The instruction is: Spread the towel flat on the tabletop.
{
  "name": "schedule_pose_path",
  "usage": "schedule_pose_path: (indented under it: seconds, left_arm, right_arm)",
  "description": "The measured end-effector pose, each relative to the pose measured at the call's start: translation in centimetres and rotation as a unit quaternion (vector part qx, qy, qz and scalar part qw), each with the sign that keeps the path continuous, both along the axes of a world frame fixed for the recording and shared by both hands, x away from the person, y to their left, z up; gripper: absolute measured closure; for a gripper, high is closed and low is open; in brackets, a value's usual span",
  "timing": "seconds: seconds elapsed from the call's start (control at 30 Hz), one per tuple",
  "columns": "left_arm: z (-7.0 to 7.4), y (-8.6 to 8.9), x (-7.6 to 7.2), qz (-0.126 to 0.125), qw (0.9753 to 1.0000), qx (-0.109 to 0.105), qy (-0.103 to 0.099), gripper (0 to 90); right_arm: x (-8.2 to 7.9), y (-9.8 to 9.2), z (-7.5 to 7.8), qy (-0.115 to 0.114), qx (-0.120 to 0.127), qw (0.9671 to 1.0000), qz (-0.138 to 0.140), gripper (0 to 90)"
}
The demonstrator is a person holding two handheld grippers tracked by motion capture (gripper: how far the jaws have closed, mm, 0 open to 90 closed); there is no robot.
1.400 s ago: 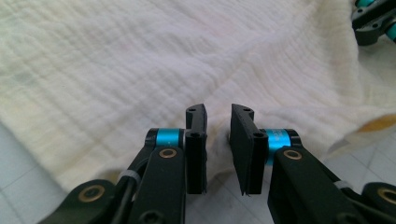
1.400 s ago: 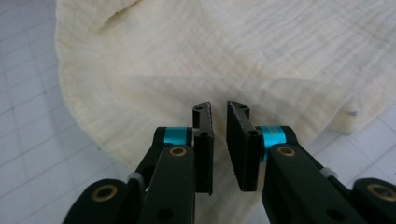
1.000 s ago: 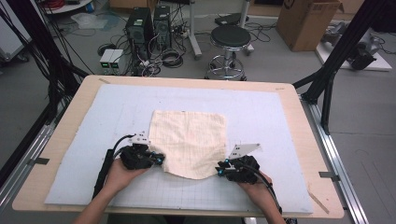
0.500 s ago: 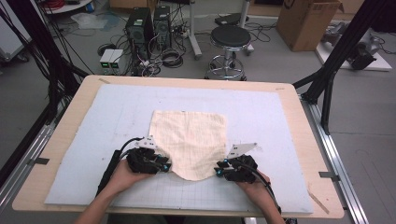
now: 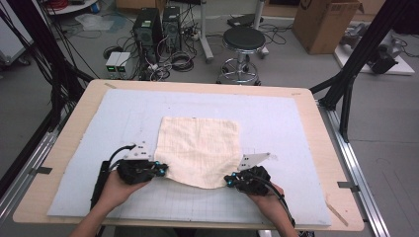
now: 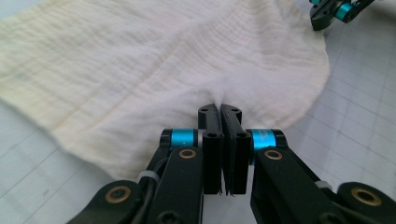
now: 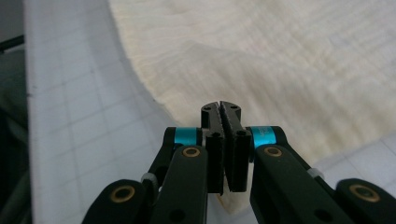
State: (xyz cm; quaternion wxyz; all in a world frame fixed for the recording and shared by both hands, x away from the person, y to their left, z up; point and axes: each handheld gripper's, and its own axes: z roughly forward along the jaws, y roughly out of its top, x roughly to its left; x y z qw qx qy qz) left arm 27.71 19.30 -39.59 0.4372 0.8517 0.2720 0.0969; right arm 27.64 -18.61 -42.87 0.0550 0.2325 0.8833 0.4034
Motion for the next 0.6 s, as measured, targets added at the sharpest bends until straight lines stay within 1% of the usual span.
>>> schedule_pose_path:
  seconds: [0.1, 0.17, 0.23, 0.27, 0.3, 0.33, 0.4, 0.43, 0.47, 0.5, 0.6]
  left_arm:
    - [0.8, 1.0, -1.4, -0.009, 1.0000, 0.002, -0.001, 87.0]
    - [1.2, 1.3, -2.3, -0.016, 0.9999, 0.005, 0.001, 86.9]
    - [1.5, 1.5, -2.7, -0.015, 0.9999, -0.007, -0.001, 86.6]
    - [1.7, 1.6, -2.8, -0.012, 0.9997, -0.020, -0.003, 85.5]
    - [1.7, 1.5, -2.7, -0.004, 0.9996, -0.028, -0.006, 79.6]
    - [1.5, 1.5, -2.5, -0.004, 0.9996, -0.027, -0.003, 73.4]
    - [1.0, 1.3, -2.0, -0.008, 0.9996, -0.027, 0.010, 69.0]
    - [0.7, 1.3, -2.0, -0.011, 0.9995, -0.028, 0.012, 67.0]
    - [0.4, 1.4, -2.0, -0.013, 0.9993, -0.032, 0.014, 65.9]
    - [0.0, 1.5, -2.2, -0.017, 0.9993, -0.031, 0.014, 64.2]
    - [-1.1, 2.0, -2.6, -0.024, 0.9991, -0.024, 0.025, 63.2]
  right_arm:
    - [-0.9, 0.5, 0.6, -0.006, 0.009, 0.9999, 0.013, 88.8]
    - [-1.6, 0.8, 0.9, -0.010, 0.008, 0.9997, 0.019, 88.7]
    - [-2.6, 0.7, 1.4, -0.014, 0.013, 0.9995, 0.024, 88.7]
    - [-2.9, 0.7, 1.6, -0.019, 0.015, 0.9994, 0.024, 88.7]
    - [-3.2, 0.4, 1.7, -0.023, 0.017, 0.9994, 0.022, 88.7]
    - [-3.3, 0.2, 1.8, -0.024, 0.016, 0.9995, 0.016, 88.7]
    - [-3.1, -0.2, 1.7, -0.023, 0.015, 0.9996, 0.011, 88.6]
    - [-3.0, -0.5, 1.5, -0.020, 0.019, 0.9996, 0.005, 88.5]
    - [-2.9, -0.7, 1.4, -0.020, 0.018, 0.9996, 0.005, 88.4]
    - [-2.8, -0.8, 1.3, -0.017, 0.018, 0.9997, 0.002, 88.2]
    - [-2.5, -0.9, 0.7, -0.010, 0.012, 0.9999, 0.004, 86.6]
